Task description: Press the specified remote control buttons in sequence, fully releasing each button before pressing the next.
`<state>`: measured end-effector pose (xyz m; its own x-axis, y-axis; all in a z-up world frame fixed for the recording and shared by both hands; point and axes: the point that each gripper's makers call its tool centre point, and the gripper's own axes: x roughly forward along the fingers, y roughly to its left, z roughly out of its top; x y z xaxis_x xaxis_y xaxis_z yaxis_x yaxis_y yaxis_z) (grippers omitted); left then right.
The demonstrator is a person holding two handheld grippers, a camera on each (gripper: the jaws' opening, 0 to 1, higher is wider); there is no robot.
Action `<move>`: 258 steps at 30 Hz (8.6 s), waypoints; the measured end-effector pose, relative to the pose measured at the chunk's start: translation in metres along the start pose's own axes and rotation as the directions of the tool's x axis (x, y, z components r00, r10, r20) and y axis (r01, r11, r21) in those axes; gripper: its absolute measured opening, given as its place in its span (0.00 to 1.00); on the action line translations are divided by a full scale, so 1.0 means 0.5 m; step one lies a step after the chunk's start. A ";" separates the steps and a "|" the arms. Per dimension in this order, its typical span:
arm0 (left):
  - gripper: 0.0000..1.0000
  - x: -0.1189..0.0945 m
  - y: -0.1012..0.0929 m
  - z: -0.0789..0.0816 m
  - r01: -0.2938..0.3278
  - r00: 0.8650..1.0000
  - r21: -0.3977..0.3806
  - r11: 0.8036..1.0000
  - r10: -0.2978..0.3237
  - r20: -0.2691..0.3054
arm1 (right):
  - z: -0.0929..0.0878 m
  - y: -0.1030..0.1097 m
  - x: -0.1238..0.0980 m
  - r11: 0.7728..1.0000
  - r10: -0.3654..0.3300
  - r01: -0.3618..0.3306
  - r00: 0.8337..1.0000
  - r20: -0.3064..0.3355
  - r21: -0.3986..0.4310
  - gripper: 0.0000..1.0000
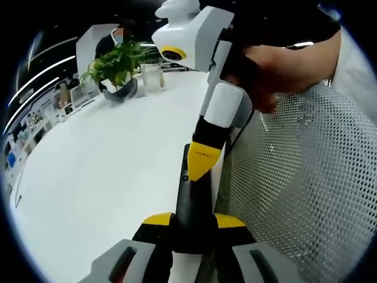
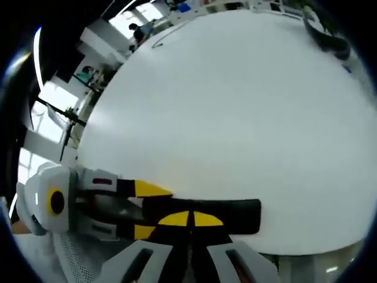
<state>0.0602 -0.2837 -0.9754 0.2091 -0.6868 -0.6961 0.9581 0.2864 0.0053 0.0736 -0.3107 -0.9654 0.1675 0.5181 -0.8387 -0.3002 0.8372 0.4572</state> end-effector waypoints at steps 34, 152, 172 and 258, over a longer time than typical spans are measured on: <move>0.24 -0.001 0.002 0.000 0.004 1.000 0.000 1.000 -0.004 0.017 | -0.005 0.041 0.025 0.993 0.038 -0.041 0.999 -0.027 -0.110 0.00; 0.24 0.000 0.019 0.000 0.063 0.995 0.042 0.997 -0.060 -0.081 | 0.157 -0.066 -0.259 0.828 -0.311 0.549 0.616 0.723 -0.111 0.99; 0.23 -0.005 0.070 -0.002 0.062 0.991 0.090 0.994 -0.050 -0.128 | 0.147 -0.069 -0.241 0.814 -0.320 0.562 0.647 0.692 -0.148 0.94; 0.24 0.058 0.515 0.069 -0.030 0.961 0.332 0.943 0.119 -0.251 | 0.127 -0.088 -0.200 0.809 -0.366 0.561 0.716 0.595 -0.177 0.90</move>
<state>0.3198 -0.2528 -0.9692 0.2660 -0.4578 -0.8483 0.9620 0.0694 0.2642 0.1297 -0.3881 -0.8828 0.7883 0.1683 -0.5918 -0.3147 0.9368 -0.1527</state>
